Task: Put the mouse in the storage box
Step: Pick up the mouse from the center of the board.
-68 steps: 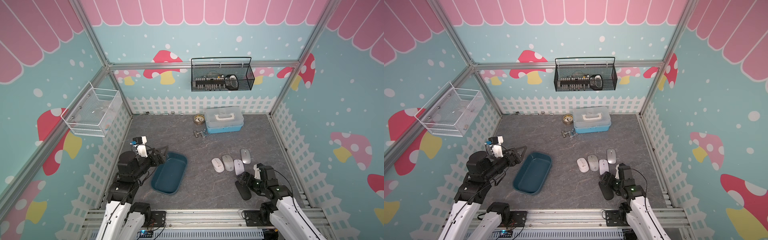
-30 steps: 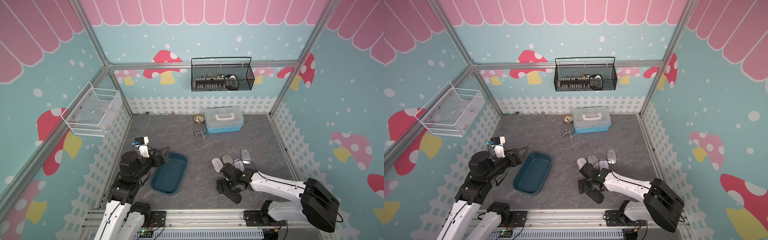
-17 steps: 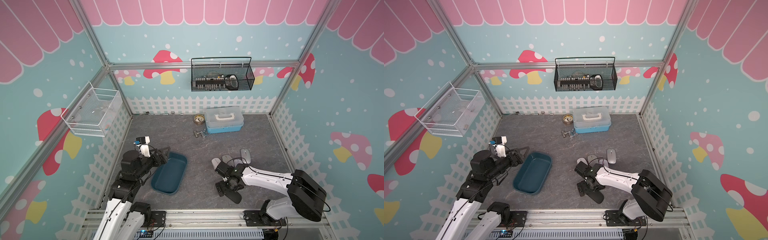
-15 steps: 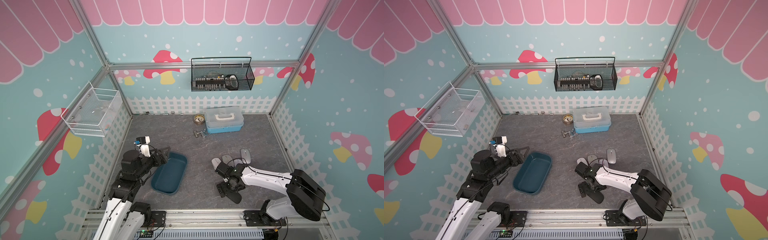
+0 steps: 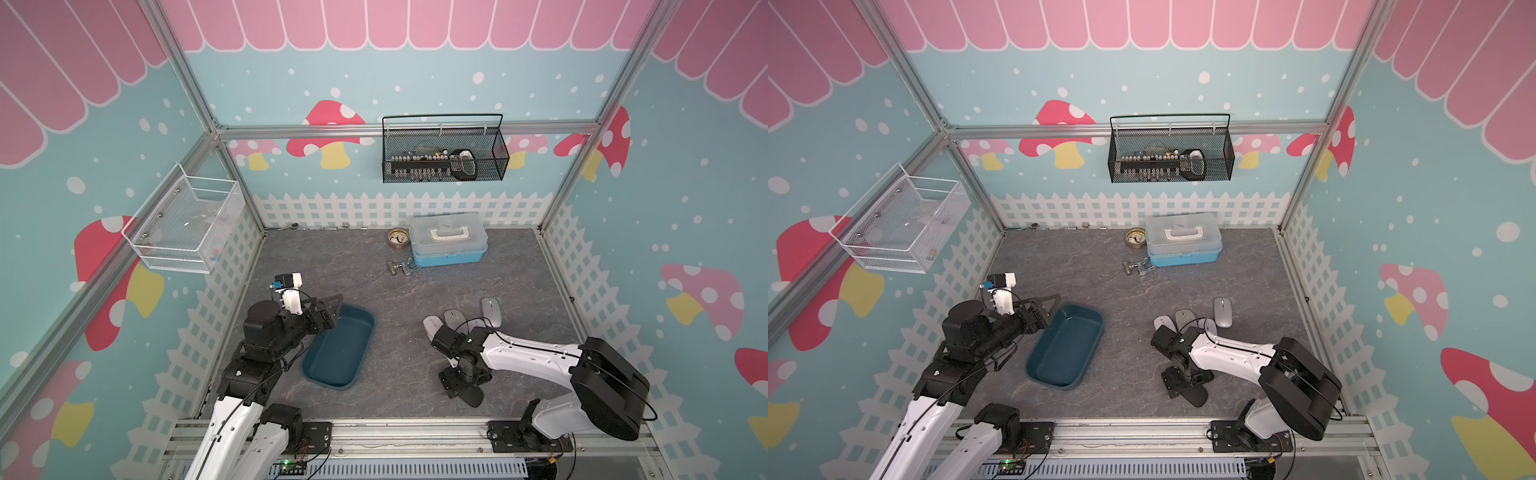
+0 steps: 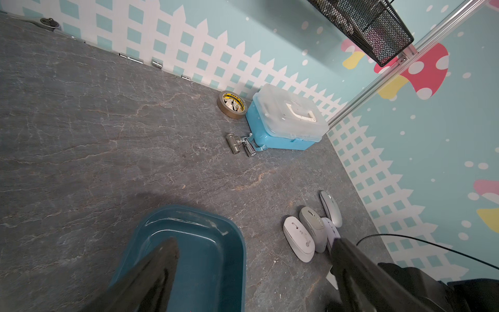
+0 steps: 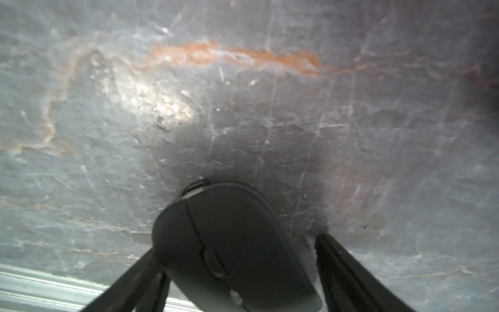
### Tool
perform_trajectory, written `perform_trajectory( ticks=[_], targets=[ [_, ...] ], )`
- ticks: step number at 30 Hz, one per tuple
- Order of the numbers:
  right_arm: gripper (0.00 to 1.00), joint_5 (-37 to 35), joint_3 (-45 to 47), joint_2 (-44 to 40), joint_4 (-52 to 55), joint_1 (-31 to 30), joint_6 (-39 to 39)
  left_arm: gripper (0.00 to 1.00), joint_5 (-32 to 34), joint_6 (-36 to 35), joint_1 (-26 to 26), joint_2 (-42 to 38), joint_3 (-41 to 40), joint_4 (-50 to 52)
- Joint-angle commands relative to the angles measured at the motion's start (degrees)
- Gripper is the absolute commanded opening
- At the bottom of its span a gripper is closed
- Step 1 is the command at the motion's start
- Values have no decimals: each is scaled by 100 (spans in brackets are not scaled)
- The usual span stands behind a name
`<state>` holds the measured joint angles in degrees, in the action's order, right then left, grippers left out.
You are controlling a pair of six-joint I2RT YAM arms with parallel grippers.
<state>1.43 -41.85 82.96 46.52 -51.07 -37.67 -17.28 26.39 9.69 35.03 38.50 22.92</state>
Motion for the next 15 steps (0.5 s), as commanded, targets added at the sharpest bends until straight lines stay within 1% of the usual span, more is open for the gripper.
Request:
perform_trajectory(
  ticks=[1,8,9,10,12,14,15],
  targets=[
    [71,54,255,125,49,-32,-38,92,104,15,65,-35,-62,79],
    [68,-3,305,65,0,-43,-152,92,175,24,121,-38,-53,101],
    [67,-33,312,19,-4,-40,-185,92,190,24,129,-40,-49,108],
    [63,-55,315,-31,-23,-35,-205,92,190,24,142,-33,-49,106],
    [60,-103,332,-150,-45,-42,-269,93,158,17,162,-23,-47,103],
    [58,-117,360,-297,-112,-43,-301,99,-174,-85,174,-22,-33,52],
    [58,-142,361,-356,-111,-35,-319,99,-265,-86,182,-32,-56,13]
  ],
)
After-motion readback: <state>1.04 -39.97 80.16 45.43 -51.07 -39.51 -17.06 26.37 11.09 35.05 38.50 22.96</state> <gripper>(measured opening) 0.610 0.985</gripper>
